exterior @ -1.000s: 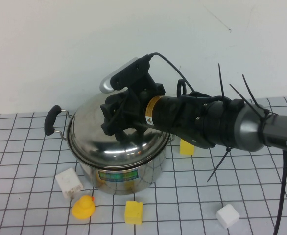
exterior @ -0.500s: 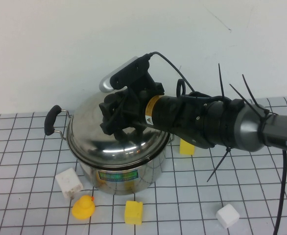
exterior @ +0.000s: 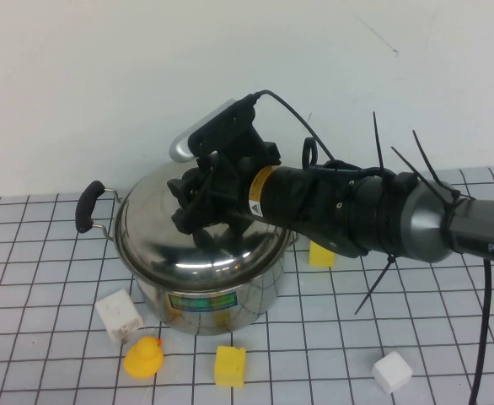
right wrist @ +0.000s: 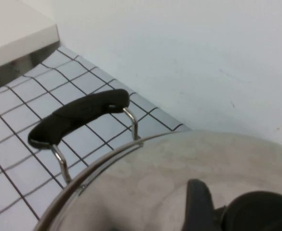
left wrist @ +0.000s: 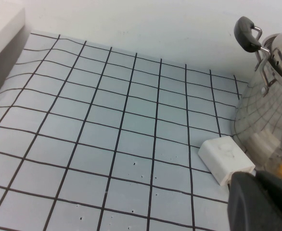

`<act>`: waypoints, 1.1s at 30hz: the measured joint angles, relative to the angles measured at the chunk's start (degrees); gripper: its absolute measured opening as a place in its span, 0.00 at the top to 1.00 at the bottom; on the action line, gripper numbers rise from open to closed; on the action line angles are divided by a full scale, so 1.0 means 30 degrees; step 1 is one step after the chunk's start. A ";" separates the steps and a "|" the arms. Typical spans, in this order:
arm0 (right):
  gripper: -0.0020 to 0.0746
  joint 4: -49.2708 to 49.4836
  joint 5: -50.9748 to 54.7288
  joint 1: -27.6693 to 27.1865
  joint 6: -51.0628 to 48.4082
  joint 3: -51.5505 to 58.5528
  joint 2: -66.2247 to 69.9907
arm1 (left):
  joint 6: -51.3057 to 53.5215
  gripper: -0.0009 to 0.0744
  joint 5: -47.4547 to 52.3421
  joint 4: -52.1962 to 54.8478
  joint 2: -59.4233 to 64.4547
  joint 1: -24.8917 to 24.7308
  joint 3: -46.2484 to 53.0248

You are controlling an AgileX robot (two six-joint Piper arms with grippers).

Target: Cover the pot

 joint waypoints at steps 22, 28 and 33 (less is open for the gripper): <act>0.90 -0.0652 0.2207 0.0000 -0.1014 0.3937 -1.0622 | 0.0000 0.99 0.0000 0.0000 0.0000 0.0000 0.0000; 0.97 -0.0866 0.2241 0.0000 -0.0475 0.7174 -1.5465 | 0.0000 0.99 0.0000 0.0000 0.0000 0.0000 0.0000; 0.97 -0.2029 0.2581 0.0000 -0.0010 1.0033 -1.9008 | 0.0000 0.99 0.0000 0.0000 0.0000 0.0000 0.0000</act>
